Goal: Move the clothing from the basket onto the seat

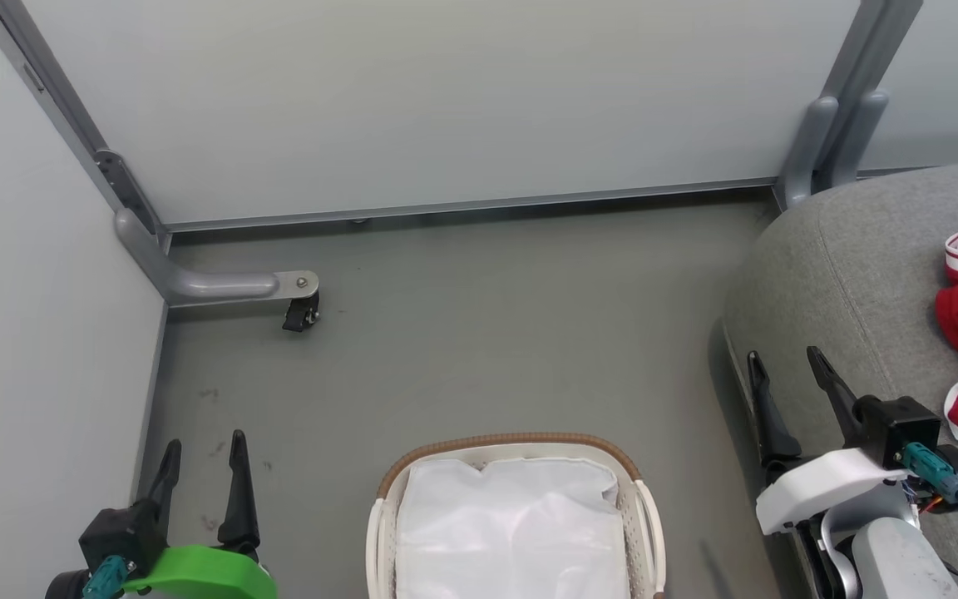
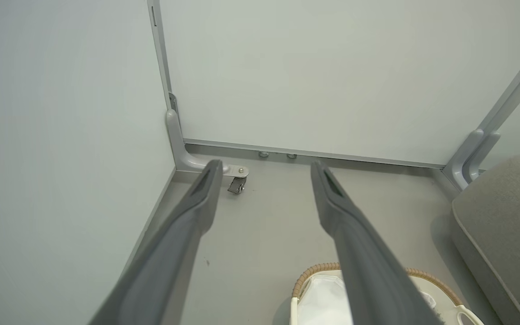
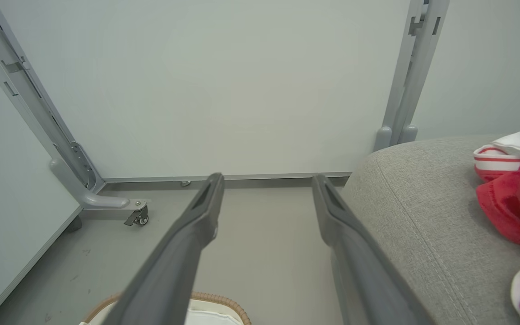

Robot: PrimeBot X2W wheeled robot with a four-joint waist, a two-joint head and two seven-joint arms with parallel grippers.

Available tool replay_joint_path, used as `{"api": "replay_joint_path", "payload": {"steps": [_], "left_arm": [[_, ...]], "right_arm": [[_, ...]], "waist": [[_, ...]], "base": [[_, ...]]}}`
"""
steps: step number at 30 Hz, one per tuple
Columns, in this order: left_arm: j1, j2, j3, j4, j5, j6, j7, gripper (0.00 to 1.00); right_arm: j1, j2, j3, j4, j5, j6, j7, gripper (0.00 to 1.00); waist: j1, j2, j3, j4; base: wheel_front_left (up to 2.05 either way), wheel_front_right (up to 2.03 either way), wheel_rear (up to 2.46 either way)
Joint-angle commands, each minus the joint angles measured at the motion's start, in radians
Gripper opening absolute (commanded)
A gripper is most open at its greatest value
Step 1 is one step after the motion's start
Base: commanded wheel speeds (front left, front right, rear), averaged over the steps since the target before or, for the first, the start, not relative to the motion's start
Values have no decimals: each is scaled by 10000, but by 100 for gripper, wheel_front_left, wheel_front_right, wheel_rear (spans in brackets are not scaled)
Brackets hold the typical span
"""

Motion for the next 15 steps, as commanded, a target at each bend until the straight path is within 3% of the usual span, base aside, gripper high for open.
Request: {"api": "replay_joint_path", "payload": {"steps": [1,5,6,10,15], "left_arm": [[108,-39,9,-36,-114,-35,8,100],[169,-34,-117,-105,-370,-35,8,100],[174,20,-136,-115,-367,-35,8,0],[26,-45,-220,190,-475,4,17,0],[-36,-53,-125,106,-1406,2,272,0]], "right_arm": [[198,-47,8,-29,55,-11,0,100],[158,-46,73,19,78,-11,0,100],[165,-46,73,45,90,-11,-2,0],[216,65,72,330,63,2,31,0],[167,58,-68,316,1067,1,370,0]], "waist": [[1,0,-85,99],[1,0,-48,62],[1,0,-44,47],[1,0,-49,61],[1,0,-72,21]], "base": [[0,0,0],[0,0,0],[0,0,0],[0,0,0],[0,0,0]]}}
